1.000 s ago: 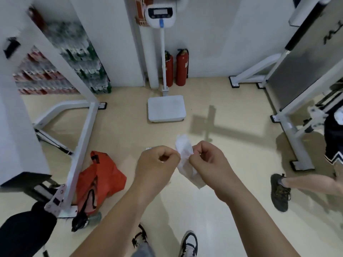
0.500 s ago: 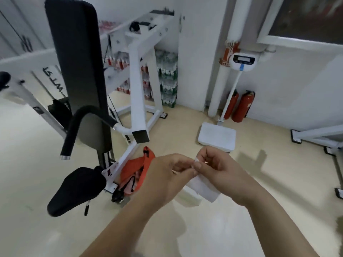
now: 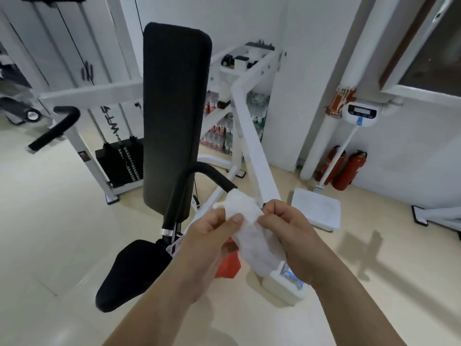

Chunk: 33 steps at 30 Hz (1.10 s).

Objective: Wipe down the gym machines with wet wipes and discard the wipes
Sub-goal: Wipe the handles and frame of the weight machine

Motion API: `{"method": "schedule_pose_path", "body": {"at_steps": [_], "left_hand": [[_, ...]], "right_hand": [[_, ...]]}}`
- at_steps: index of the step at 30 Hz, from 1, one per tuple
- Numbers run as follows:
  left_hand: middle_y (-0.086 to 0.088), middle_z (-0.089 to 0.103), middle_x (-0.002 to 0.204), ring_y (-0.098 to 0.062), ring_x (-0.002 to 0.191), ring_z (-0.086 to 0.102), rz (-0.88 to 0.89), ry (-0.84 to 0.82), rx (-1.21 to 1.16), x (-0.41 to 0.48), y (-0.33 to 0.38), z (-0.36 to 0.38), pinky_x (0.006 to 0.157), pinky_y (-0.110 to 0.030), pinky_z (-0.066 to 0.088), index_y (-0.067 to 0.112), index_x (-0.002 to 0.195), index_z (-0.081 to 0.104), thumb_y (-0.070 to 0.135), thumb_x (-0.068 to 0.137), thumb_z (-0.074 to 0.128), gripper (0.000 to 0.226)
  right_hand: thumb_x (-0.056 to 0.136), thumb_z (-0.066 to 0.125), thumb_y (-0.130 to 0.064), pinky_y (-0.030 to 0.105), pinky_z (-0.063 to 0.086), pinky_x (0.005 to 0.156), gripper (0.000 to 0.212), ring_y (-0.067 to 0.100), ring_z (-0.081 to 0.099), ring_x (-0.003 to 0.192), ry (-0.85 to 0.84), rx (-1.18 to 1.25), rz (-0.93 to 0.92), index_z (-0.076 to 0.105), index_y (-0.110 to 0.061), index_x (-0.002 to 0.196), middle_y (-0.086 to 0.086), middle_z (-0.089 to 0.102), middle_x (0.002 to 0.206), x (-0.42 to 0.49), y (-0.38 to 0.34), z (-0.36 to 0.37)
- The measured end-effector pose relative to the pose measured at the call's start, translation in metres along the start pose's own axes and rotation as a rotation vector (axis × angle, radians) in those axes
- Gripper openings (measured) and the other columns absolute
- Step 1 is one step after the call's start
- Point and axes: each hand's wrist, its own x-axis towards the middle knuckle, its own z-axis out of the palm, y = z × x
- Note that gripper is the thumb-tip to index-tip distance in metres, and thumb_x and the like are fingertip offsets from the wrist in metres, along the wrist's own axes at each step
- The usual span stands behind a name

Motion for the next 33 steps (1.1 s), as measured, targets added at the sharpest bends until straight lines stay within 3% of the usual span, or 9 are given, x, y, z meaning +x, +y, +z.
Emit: {"method": "schedule_pose_path", "body": {"at_steps": [7,11,17,20,23,25,28,31,33], "left_hand": [[-0.008,0.077,0.109,-0.027,0.101,0.075,0.043,0.1,-0.005,0.017,0.034,-0.051,0.086,-0.043,0.061,0.011,0.113,0.07,0.023,0.097,0.065,0.021],[-0.001,0.078,0.097,-0.019,0.089,0.077,0.041,0.141,0.062,0.032,0.04,-0.05,0.071,-0.033,0.062,0.018,0.103,0.073,0.02,0.097,0.065,0.009],[0.0,0.078,0.085,-0.016,0.08,0.077,0.018,0.159,0.13,0.061,0.046,-0.035,0.067,-0.027,0.06,0.024,0.087,0.077,0.033,0.099,0.061,0.022],[0.0,0.078,0.075,-0.009,0.069,0.075,-0.065,0.155,0.047,0.076,0.054,-0.031,0.058,-0.021,0.058,0.016,0.09,0.072,0.022,0.104,0.05,0.027],[-0.013,0.076,0.11,-0.026,0.103,0.074,-0.031,0.103,-0.022,0.086,0.056,-0.03,0.086,-0.037,0.06,0.009,0.116,0.073,0.015,0.104,0.047,0.03],[-0.008,0.076,0.112,-0.024,0.104,0.073,0.04,0.127,0.026,0.089,0.053,-0.029,0.082,-0.033,0.06,0.014,0.119,0.073,0.013,0.105,0.047,0.03],[0.002,0.077,0.103,-0.017,0.095,0.074,0.086,0.281,0.164,0.097,0.05,-0.026,0.077,-0.033,0.062,0.024,0.113,0.073,0.024,0.101,0.059,0.018],[-0.013,0.076,0.101,-0.021,0.092,0.072,0.045,0.353,0.265,0.108,0.045,-0.03,0.083,-0.047,0.062,0.014,0.108,0.072,0.017,0.101,0.06,0.014],[-0.012,0.074,0.079,-0.019,0.073,0.069,0.008,0.353,0.187,0.111,0.047,-0.036,0.067,-0.041,0.058,0.017,0.083,0.078,0.012,0.099,0.06,0.024]], "right_hand": [[0.093,0.075,-0.017,0.027,0.051,0.061,0.01,0.016,0.063,0.073,0.116,-0.142,-0.108,0.069,-0.023,0.096,-0.001,0.067,0.083,0.029,0.002,0.049],[0.089,0.08,-0.019,0.022,0.056,0.067,0.036,0.01,0.067,0.084,0.123,-0.528,-0.363,0.068,-0.04,0.116,-0.014,0.066,0.102,0.049,-0.003,0.048],[0.094,0.074,-0.021,0.035,0.059,0.077,0.011,0.009,0.067,0.093,0.098,-0.911,-0.701,0.08,-0.024,0.103,-0.013,0.07,0.101,0.086,-0.003,0.02],[0.097,0.067,-0.029,0.028,0.056,0.078,0.011,0.002,0.062,0.088,0.087,-0.944,-0.645,0.076,-0.03,0.102,-0.022,0.068,0.096,0.102,-0.011,0.014],[0.097,0.064,-0.032,0.014,0.051,0.075,0.008,-0.001,0.063,0.089,0.063,-0.857,-0.554,0.072,-0.035,0.096,-0.025,0.067,0.093,0.116,-0.019,0.011],[0.098,0.067,-0.028,0.013,0.051,0.073,0.011,0.0,0.065,0.092,0.042,-0.655,-0.419,0.071,-0.036,0.093,-0.024,0.07,0.095,0.122,-0.024,0.011],[0.098,0.068,-0.022,0.025,0.057,0.078,0.017,0.006,0.067,0.091,0.005,-0.436,-0.281,0.074,-0.035,0.088,-0.016,0.073,0.094,0.133,-0.027,0.017],[0.099,0.066,-0.016,0.036,0.062,0.082,0.021,0.017,0.07,0.092,-0.066,-0.279,-0.189,0.077,-0.032,0.09,-0.005,0.075,0.095,0.139,-0.023,0.023],[0.1,0.065,-0.014,0.036,0.062,0.082,0.017,0.017,0.07,0.089,-0.093,-0.198,-0.126,0.079,-0.022,0.095,-0.001,0.076,0.095,0.142,-0.022,0.027]]}}
